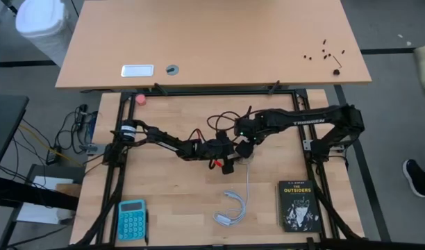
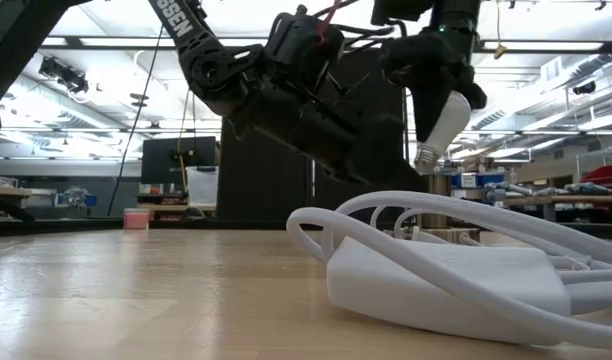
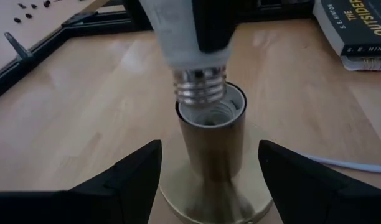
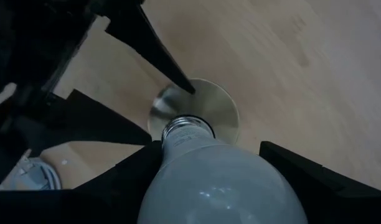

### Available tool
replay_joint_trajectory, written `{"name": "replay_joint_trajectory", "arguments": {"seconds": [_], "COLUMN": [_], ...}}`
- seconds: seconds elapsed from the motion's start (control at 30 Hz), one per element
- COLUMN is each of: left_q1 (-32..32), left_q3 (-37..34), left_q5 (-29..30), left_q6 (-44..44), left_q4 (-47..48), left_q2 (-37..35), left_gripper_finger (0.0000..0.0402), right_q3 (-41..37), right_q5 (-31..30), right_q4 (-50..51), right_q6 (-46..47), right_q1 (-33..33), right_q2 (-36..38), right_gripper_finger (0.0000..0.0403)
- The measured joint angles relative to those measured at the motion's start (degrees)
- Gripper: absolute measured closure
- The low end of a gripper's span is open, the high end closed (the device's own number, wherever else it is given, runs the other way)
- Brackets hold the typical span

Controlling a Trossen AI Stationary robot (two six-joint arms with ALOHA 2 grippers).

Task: Screw lightbulb
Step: Insert the white lightbulb into the silver lamp

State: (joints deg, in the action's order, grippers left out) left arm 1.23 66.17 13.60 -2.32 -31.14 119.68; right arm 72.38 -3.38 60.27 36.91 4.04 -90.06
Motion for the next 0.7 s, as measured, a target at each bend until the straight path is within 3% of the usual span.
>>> {"name": "replay_joint_trajectory", "arguments": {"seconds": [0.7], "left_q1": [0.07], "left_q3": [0.02], "left_q5": [-2.77], "left_q6": [4.12], "left_q4": [10.64], "left_q2": [0.07], "left_gripper_finger": [0.0128], "right_q3": [0.00], "right_q5": [0.13], "right_q4": [-0.24], "right_q6": [-3.05], "right_q1": [-0.27], "right_q2": [-0.81], "right_gripper_finger": [0.0132]}}
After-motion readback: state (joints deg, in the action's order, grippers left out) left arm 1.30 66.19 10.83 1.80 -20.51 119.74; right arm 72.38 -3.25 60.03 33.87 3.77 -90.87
